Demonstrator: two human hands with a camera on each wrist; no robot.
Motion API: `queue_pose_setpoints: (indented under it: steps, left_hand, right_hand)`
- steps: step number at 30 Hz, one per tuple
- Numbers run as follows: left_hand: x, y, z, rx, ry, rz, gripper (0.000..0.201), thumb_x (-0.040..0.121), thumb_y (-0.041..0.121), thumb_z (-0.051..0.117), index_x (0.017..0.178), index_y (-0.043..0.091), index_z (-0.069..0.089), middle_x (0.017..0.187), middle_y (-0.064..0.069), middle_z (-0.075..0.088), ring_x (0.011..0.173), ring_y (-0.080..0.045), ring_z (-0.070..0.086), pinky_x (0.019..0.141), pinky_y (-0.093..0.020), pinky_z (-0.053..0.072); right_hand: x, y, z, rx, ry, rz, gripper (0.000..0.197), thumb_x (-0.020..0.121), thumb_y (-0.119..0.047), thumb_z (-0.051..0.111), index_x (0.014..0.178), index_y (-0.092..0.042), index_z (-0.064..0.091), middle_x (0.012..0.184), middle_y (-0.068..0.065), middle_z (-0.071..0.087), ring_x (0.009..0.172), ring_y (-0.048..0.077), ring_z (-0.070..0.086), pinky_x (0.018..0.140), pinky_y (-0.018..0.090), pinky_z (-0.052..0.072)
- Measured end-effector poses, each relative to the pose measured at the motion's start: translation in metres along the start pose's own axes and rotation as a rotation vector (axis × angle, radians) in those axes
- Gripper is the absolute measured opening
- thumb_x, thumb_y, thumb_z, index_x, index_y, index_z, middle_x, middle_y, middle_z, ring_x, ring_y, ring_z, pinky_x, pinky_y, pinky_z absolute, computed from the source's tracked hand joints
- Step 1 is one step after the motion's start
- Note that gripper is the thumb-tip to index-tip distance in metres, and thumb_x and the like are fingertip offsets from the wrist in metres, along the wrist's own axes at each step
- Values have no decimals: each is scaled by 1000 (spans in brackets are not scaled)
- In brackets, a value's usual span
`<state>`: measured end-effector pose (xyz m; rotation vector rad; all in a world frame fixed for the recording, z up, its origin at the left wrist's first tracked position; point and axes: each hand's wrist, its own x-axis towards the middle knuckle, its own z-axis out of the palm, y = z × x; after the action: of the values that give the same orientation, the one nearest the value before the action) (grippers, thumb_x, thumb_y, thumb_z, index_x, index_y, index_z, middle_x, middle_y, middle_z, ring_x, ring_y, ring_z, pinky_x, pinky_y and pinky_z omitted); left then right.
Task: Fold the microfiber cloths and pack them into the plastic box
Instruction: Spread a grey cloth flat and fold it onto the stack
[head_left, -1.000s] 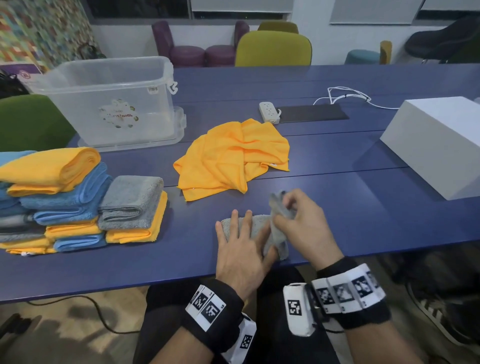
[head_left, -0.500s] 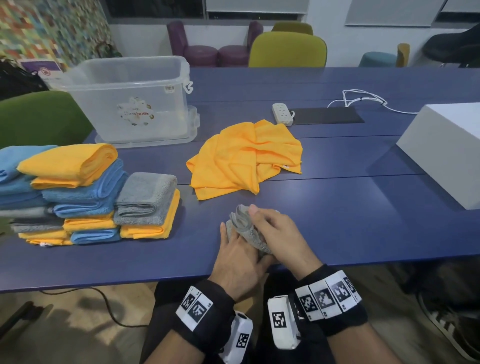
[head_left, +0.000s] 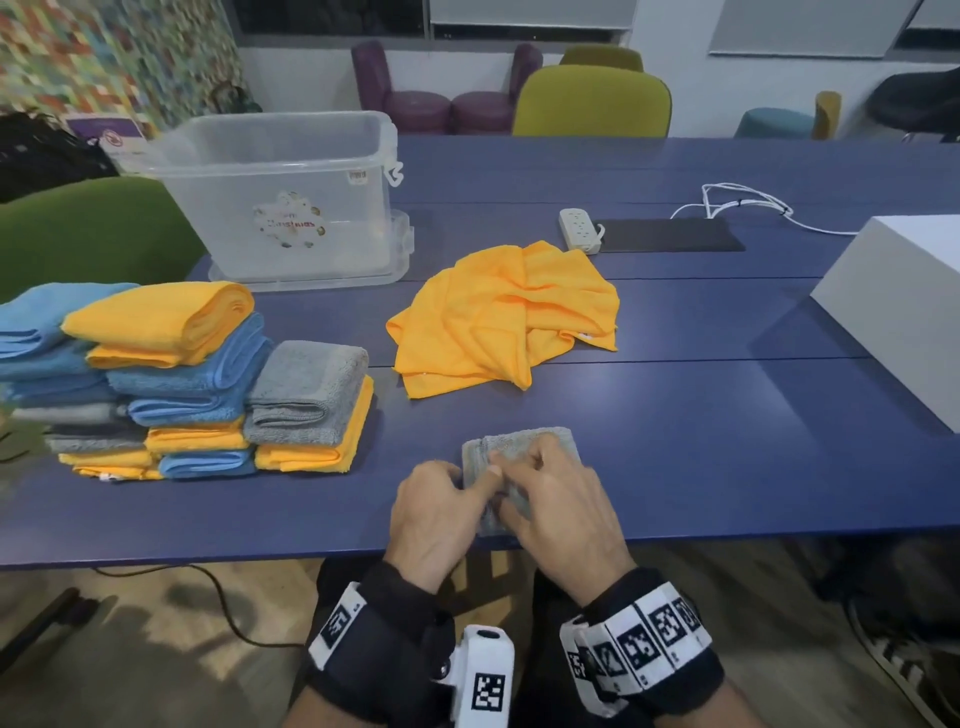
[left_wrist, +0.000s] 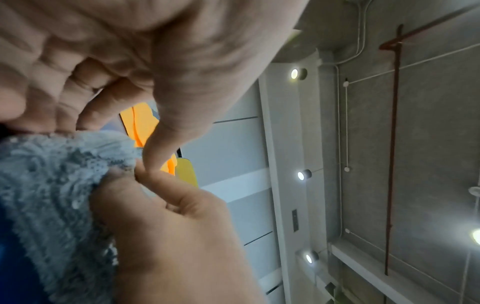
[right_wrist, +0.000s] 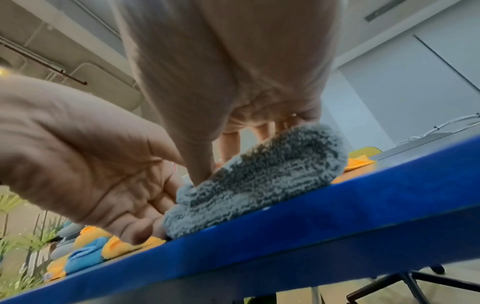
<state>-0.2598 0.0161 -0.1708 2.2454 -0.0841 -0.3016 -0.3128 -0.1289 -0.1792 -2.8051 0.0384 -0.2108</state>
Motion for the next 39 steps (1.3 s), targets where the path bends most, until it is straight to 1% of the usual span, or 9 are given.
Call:
queue_pose_setpoints:
  steps: [5, 9, 13, 17, 25, 29, 32, 35, 39]
  left_hand:
    - [8, 1, 1, -124, -72, -76, 39, 64, 37, 81, 57, 6, 59, 52, -2, 50, 55, -22, 55, 53, -35, 41]
    - [3, -3, 3, -394, -48, -72, 40, 59, 32, 78, 83, 4, 62, 77, -12, 71, 76, -28, 71, 73, -54, 58]
    - [-5, -13, -10, -667, 72, -31, 46, 62, 36, 82, 86, 25, 45, 90, -28, 67, 87, -44, 69, 79, -68, 52]
    - [-12, -5, -46, -798, 234, 85, 37, 72, 29, 82, 84, 25, 48, 90, -27, 61, 76, -27, 62, 69, -60, 52]
    - [19, -3, -131, -852, 573, 36, 38, 77, 13, 88, 88, 13, 51, 77, -3, 55, 75, -25, 66, 71, -51, 63]
    - [36, -18, -143, -807, 619, -42, 33, 85, 11, 83, 90, 6, 50, 81, -8, 52, 57, -11, 65, 66, -42, 65]
    - [42, -30, -142, -756, 639, -120, 34, 84, 15, 84, 86, 6, 51, 84, -21, 58, 59, -19, 67, 61, -41, 64]
    - [39, -36, -139, -535, 637, -160, 38, 81, 31, 86, 84, 8, 56, 86, -21, 69, 63, -25, 68, 63, -47, 62]
    - [22, -29, -136, 117, 858, 183, 25, 87, 28, 77, 98, 14, 60, 112, -4, 53, 102, -24, 53, 85, -35, 44]
  right_hand:
    - [-10, 13, 0, 35, 45, 106, 45, 88, -62, 59, 133, -55, 56, 138, -6, 34, 128, 21, 33, 90, 43, 41]
    - [-15, 26, 8, 388, 56, 243, 44, 88, -72, 48, 131, -73, 42, 148, -1, 32, 136, 24, 34, 111, 47, 36]
    - [2, 20, -2, 641, 14, 290, 62, 96, -44, 61, 149, -58, 32, 133, -1, 52, 120, 10, 51, 95, 25, 44]
    - [40, -27, -21, 1084, -11, 304, 71, 95, -25, 68, 151, -48, 32, 129, -14, 63, 107, 10, 68, 88, 38, 59]
    - [157, -118, -28, 1075, 16, 76, 51, 76, -28, 75, 114, -37, 43, 108, 20, 63, 94, 41, 67, 80, 61, 56]
    - [194, -136, -6, 949, -83, 4, 31, 77, -33, 73, 102, -39, 54, 98, 4, 65, 80, 29, 65, 79, 53, 56]
    - [201, -136, 11, 890, -163, 28, 31, 86, -24, 75, 111, -28, 58, 87, -1, 61, 73, 17, 57, 69, 36, 49]
    - [199, -134, 18, 865, -202, 57, 40, 81, -27, 79, 115, -27, 58, 96, 7, 67, 81, 23, 64, 75, 41, 54]
    - [195, -133, 14, 842, -137, 66, 45, 79, -24, 80, 119, -24, 58, 102, 5, 68, 86, 21, 66, 75, 34, 53]
